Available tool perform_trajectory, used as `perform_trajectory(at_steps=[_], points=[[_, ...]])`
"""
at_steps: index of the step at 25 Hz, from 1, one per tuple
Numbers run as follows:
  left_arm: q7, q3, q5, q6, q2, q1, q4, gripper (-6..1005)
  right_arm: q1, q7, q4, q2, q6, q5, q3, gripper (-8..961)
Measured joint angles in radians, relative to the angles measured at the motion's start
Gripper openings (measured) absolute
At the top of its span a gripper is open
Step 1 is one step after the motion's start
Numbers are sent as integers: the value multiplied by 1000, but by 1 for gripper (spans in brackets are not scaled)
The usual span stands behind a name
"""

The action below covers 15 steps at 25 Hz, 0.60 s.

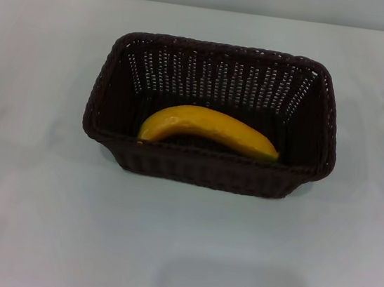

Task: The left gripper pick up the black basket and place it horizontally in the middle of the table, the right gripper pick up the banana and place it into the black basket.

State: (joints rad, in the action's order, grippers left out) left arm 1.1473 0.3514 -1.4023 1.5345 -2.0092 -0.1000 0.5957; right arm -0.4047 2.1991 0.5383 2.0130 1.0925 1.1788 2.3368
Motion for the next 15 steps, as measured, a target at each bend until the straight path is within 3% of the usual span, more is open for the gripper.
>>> perform_trajectory(at_steps=[5,9,10,15], points=[[-7,0,-2,2,-9,21,-51,888,-3,191,-148,3,18,-132,-1,868],[-21,-4,9,5,-28,32,-58,888,7,270,-187,4,40,-200,3,868],[-38,-34,16,3,-42,33,-94,888,10,278,-189,4,41,-205,5,868],[-68,-42,2,7,-54,28,-125,888,13,293,-190,4,44,-213,12,868]])
